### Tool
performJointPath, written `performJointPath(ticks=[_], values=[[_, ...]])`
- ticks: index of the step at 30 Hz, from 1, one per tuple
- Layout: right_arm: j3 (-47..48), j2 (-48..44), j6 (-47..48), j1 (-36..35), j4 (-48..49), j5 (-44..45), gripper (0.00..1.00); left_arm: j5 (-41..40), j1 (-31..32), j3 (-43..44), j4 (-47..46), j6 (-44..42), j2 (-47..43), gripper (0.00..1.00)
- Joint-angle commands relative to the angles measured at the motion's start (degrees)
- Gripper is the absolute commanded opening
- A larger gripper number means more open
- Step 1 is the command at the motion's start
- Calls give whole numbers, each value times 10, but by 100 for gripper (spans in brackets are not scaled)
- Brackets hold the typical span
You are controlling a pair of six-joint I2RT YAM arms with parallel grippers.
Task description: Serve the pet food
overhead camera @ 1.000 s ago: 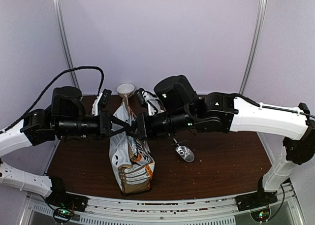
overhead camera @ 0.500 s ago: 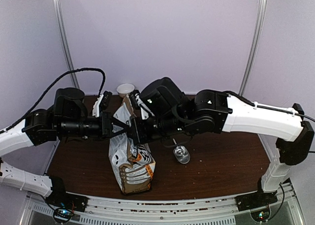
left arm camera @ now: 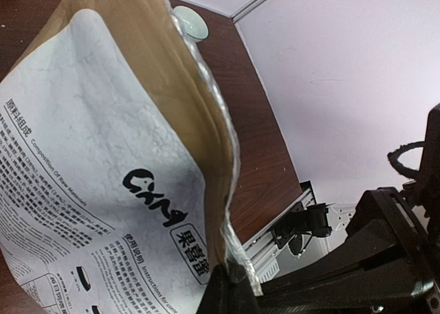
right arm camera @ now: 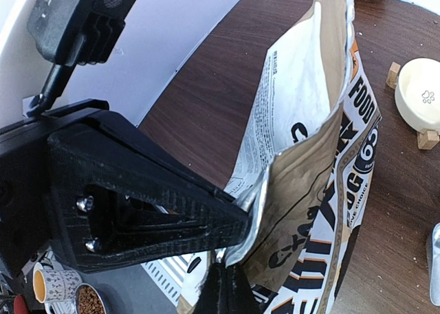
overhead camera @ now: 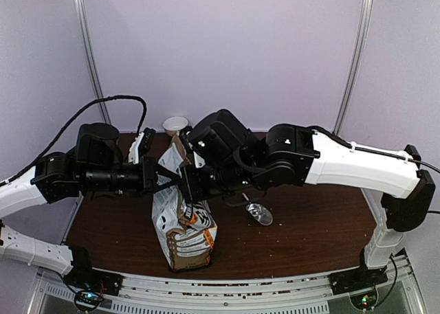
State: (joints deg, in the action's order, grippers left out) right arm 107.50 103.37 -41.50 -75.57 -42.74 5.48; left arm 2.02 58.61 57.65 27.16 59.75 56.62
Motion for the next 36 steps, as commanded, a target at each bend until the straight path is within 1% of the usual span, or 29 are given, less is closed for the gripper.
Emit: performJointPath(ticks=[1,36], values=[[11,7,8,3,-77,58,0,-27,-2,0,60,-3,4,0],[29,21,-5,3,-122,103,0,-37,-2,-2,74,-3,-7,0]])
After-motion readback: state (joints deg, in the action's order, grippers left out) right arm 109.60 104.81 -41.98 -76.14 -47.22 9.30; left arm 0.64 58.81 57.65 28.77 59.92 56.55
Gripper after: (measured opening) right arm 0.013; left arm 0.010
